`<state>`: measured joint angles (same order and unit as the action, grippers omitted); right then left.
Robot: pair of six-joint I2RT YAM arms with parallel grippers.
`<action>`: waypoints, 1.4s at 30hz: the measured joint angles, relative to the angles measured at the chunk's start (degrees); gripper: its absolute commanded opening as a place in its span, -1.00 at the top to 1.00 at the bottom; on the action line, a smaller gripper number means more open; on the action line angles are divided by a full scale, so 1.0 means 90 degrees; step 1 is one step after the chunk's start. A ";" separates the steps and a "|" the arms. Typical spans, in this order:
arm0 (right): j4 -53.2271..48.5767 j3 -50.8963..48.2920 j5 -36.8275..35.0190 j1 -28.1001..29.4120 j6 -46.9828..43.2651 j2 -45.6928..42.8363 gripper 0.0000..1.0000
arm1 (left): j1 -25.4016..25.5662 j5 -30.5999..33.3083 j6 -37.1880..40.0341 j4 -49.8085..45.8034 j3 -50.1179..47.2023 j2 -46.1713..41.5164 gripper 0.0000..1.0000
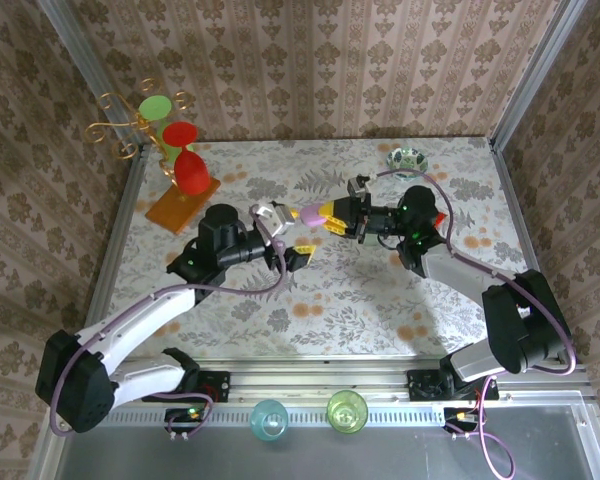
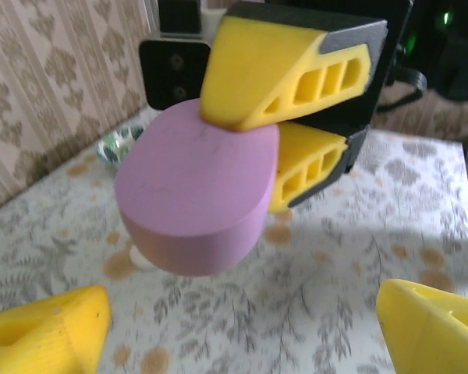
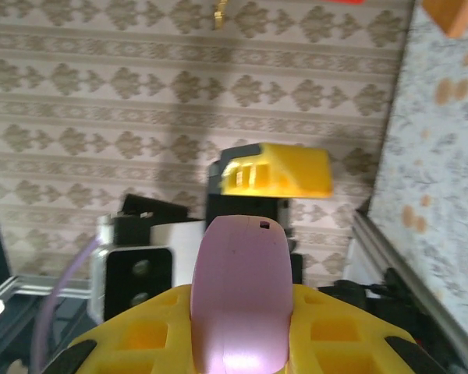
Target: Insert the wireless bluetooth earbuds into the charging case
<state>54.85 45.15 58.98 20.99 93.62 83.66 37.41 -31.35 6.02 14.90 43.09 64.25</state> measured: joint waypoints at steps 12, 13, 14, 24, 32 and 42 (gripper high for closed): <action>0.1440 0.0364 -0.0002 0.0007 0.1637 0.0049 1.00 | -0.0221 -0.0636 -0.1358 0.3259 -0.0126 0.0680 -0.47; 0.1440 0.0364 -0.0002 0.0007 0.1654 0.0049 1.00 | -0.0206 -0.0665 -0.1401 0.3359 -0.0121 0.0719 -0.42; 0.1450 0.0367 -0.0002 0.0007 0.1673 0.0049 1.00 | -0.0202 -0.0714 -0.1438 0.3480 -0.0114 0.0775 -0.39; 0.1457 0.0369 -0.0002 0.0007 0.1744 0.0049 1.00 | -0.0129 -0.1035 -0.1676 0.3869 0.0129 0.1015 -0.10; 0.1457 0.0374 0.0000 0.0024 0.1741 0.0039 1.00 | -0.0078 -0.1144 -0.1690 0.3869 0.0257 0.1078 -0.27; 0.1445 0.0408 0.0000 0.0024 0.1722 -0.0078 1.00 | -0.0070 -0.1214 -0.1698 0.3818 0.0260 0.1156 -0.06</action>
<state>67.85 48.82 58.98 21.21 109.12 82.96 36.77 -42.28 -9.26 49.25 45.43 74.65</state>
